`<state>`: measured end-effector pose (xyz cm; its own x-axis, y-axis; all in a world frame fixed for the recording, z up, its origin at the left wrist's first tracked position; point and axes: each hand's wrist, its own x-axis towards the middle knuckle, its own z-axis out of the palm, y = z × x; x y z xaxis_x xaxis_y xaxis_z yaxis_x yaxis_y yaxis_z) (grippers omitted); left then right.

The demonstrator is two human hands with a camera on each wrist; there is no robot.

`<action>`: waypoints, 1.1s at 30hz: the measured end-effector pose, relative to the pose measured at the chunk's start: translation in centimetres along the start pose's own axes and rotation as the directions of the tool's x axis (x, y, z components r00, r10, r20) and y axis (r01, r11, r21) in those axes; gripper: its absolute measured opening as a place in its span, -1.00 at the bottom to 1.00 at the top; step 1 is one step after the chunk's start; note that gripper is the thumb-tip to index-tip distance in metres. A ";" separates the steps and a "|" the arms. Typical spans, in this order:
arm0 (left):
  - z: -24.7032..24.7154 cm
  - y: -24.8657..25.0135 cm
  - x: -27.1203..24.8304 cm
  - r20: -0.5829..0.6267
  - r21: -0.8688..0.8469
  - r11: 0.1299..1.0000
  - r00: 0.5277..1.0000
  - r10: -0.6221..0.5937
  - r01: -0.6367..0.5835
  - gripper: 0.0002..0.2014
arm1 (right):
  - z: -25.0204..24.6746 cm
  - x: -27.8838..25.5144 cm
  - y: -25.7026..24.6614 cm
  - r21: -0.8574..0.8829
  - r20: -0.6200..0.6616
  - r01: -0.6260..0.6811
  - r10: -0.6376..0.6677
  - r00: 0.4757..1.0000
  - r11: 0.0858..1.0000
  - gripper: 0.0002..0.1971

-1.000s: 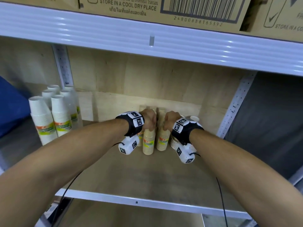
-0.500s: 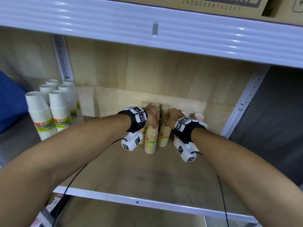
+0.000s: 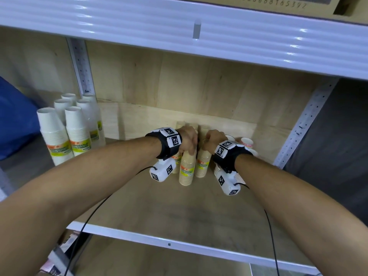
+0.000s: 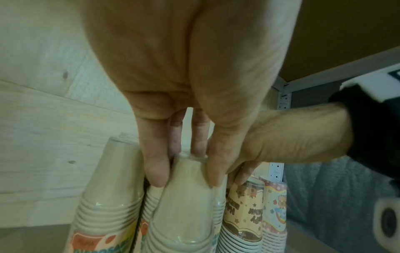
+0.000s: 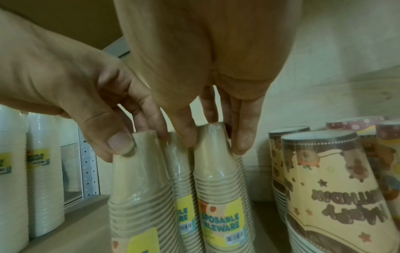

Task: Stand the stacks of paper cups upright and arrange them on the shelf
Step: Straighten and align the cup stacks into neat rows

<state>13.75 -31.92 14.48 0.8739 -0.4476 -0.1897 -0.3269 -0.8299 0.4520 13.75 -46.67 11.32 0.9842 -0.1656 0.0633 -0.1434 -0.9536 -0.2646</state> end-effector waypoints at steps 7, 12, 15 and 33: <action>-2.0 0.1 -1.4 -0.055 0.041 0.999 0.998 0.023 -0.020 -0.64 | -2.4 -0.7 -1.0 -0.018 0.015 -0.036 0.036 0.999 0.999 -0.52; -5.5 -0.6 -3.4 -0.127 0.071 0.997 0.992 -0.017 0.026 -0.68 | -4.1 -0.8 -3.2 0.032 -0.019 0.027 -0.026 0.999 0.999 -0.65; -8.1 -1.4 -5.1 -0.187 0.082 0.994 0.981 -0.052 0.068 -0.66 | -4.9 -0.7 -5.4 0.044 -0.029 0.097 -0.095 0.995 0.994 -0.60; -20.2 -14.1 -18.1 -0.531 0.119 0.918 0.806 -0.263 0.378 -0.72 | -5.0 -5.3 -25.9 0.169 -0.093 0.499 -0.491 0.866 0.850 -0.71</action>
<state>9.78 -5.41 29.15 0.9811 0.0342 0.1907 -0.0127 -0.9708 0.2397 11.76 -22.38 22.62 0.9133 0.3008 0.2746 0.3872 -0.8506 -0.3558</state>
